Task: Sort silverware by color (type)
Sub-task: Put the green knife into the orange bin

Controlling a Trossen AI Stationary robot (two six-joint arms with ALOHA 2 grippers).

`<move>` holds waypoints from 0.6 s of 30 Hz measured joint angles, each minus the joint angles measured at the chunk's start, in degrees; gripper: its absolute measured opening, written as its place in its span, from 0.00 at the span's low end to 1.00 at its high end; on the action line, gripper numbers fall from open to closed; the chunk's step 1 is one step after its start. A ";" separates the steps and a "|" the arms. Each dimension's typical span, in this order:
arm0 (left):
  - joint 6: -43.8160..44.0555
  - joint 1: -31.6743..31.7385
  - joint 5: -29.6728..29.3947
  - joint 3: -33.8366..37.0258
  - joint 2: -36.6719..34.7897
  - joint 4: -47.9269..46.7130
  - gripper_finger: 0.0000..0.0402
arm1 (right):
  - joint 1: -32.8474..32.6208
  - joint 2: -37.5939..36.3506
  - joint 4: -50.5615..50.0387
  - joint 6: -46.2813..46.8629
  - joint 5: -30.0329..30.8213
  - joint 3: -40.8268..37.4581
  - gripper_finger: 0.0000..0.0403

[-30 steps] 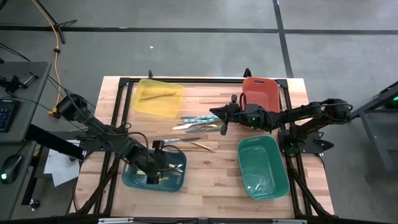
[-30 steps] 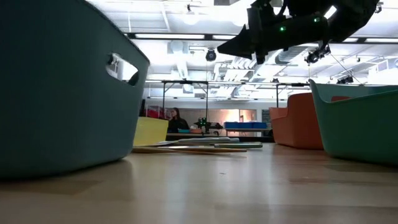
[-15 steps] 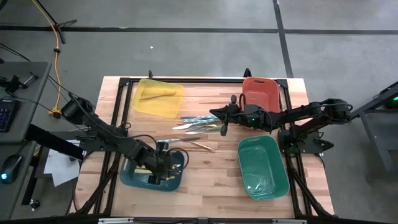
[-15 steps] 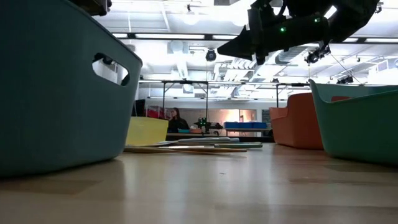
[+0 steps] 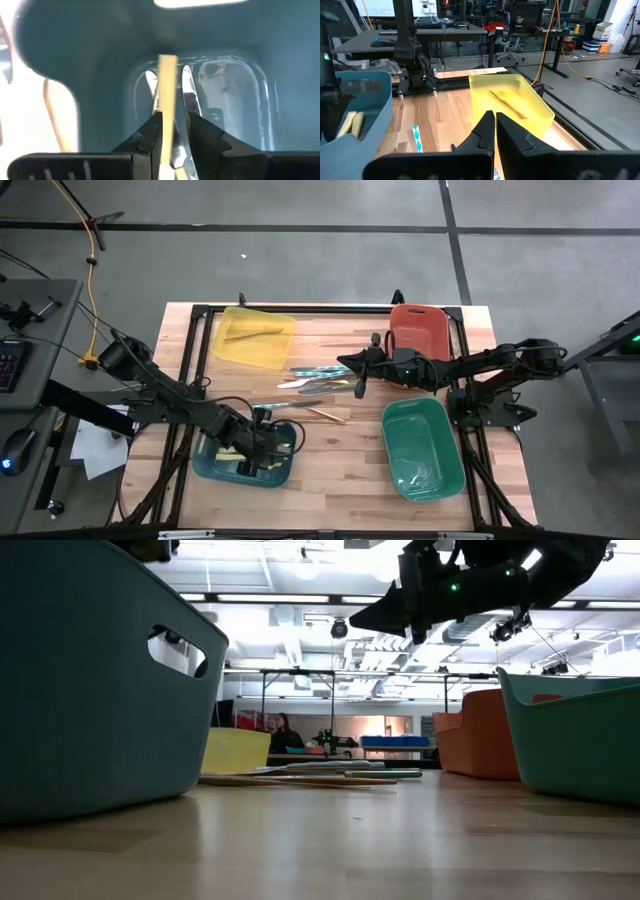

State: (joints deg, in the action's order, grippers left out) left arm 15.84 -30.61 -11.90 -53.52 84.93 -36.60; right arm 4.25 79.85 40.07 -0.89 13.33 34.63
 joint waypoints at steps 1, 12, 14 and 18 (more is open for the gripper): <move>-0.89 0.32 -0.55 -1.25 -0.28 -1.79 0.20 | 0.00 0.00 0.00 0.00 0.01 0.00 0.00; -16.31 8.04 -13.36 -6.15 -10.97 -0.40 0.28 | 0.00 0.02 -0.53 0.02 0.00 0.01 0.00; -19.68 10.53 -13.26 -3.42 -14.00 6.63 0.29 | 0.00 0.02 -0.70 0.02 -0.01 0.02 0.00; -25.67 17.02 -6.12 5.59 -19.59 25.15 0.29 | 0.00 0.02 -1.27 0.02 0.00 0.02 0.00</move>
State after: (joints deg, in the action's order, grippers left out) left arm -9.83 -13.59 -18.02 -47.93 65.34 -11.45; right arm 4.25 79.88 38.81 -0.86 13.33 34.65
